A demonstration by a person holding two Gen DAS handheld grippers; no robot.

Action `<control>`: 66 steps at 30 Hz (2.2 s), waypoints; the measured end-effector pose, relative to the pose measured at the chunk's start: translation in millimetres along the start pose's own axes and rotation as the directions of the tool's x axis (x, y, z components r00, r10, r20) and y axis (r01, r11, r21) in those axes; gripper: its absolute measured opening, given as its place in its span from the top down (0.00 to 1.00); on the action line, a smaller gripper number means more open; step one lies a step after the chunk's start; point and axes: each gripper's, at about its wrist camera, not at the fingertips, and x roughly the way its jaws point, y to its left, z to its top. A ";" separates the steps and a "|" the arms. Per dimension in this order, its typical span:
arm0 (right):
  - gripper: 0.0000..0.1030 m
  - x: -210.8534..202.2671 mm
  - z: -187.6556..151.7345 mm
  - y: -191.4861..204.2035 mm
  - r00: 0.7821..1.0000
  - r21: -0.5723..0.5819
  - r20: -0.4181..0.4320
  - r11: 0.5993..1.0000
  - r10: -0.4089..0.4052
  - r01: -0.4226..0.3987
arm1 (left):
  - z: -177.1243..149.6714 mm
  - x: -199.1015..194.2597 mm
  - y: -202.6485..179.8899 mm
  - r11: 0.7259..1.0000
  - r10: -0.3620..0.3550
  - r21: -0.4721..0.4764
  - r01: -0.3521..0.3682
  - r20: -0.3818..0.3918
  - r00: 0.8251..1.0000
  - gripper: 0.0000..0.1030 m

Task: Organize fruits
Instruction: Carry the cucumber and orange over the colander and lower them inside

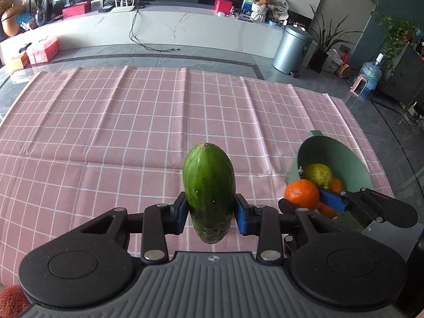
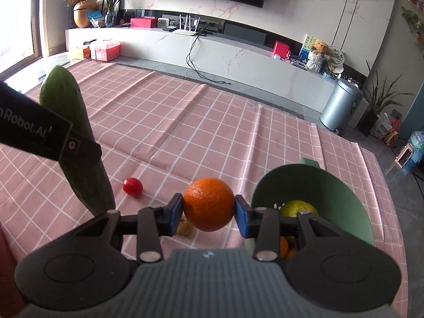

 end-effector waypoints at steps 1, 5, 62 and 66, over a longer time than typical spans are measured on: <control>0.63 -6.2 -1.0 -4.1 1.000 0.011 0.007 1.000 -0.002 0.002 | 1.4 -4.4 -6.3 1.000 -0.014 0.011 0.013 0.009 1.000 0.61; 0.63 -26.5 -6.0 -22.5 1.000 0.054 0.022 0.998 -0.017 0.016 | 8.9 -15.8 -31.5 0.996 -0.079 0.053 0.077 0.037 0.996 0.61; 0.62 33.5 -58.7 -139.4 0.969 0.016 -0.246 1.000 -0.002 0.006 | 24.1 141.5 -141.3 0.961 -0.197 0.134 0.244 -0.290 0.936 0.51; 0.61 32.2 -58.1 -140.2 0.968 0.019 -0.252 1.000 -0.010 0.015 | 24.0 140.2 -140.3 0.965 -0.172 0.143 0.220 -0.291 0.941 0.41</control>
